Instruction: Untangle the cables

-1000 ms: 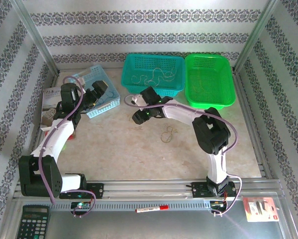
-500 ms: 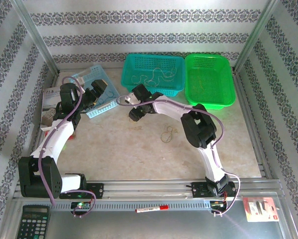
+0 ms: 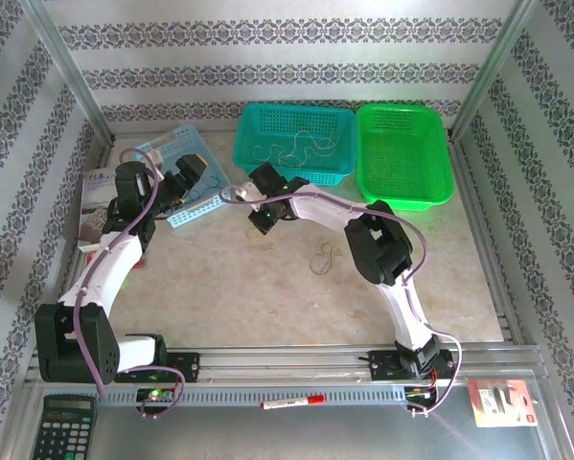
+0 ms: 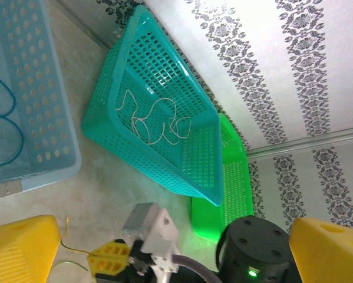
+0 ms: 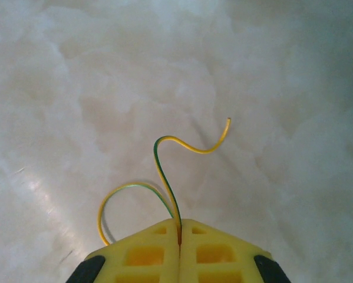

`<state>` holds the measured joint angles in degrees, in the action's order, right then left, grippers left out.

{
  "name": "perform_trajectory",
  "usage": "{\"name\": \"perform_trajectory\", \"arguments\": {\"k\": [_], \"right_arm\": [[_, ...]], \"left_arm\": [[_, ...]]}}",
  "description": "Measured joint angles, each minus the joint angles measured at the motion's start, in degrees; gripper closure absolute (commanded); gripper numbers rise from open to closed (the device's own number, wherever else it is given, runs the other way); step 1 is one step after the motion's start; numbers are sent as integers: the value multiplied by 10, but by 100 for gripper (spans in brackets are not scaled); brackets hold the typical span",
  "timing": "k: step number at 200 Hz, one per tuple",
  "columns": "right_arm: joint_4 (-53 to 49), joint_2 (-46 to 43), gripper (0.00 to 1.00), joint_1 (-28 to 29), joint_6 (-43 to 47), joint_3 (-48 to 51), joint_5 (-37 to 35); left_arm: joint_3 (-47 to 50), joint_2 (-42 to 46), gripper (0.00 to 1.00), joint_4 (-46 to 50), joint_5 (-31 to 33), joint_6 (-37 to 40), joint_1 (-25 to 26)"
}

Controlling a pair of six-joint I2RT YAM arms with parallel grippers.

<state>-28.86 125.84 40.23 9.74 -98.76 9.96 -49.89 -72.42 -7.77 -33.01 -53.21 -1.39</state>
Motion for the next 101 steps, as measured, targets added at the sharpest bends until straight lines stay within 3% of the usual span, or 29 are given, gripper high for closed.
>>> {"name": "perform_trajectory", "arguments": {"k": [28, 74, 101], "right_arm": [[26, -84, 100, -11, -40, 72, 34], [123, -239, 100, -59, -140, 198, 82], [169, -291, 100, -68, -189, 256, 85]], "left_arm": [[13, 1, 0, -11, -7, 3, 18], [59, 6, 17, -44, -15, 20, 90], [107, -8, 19, -103, -15, 16, 125]]}}
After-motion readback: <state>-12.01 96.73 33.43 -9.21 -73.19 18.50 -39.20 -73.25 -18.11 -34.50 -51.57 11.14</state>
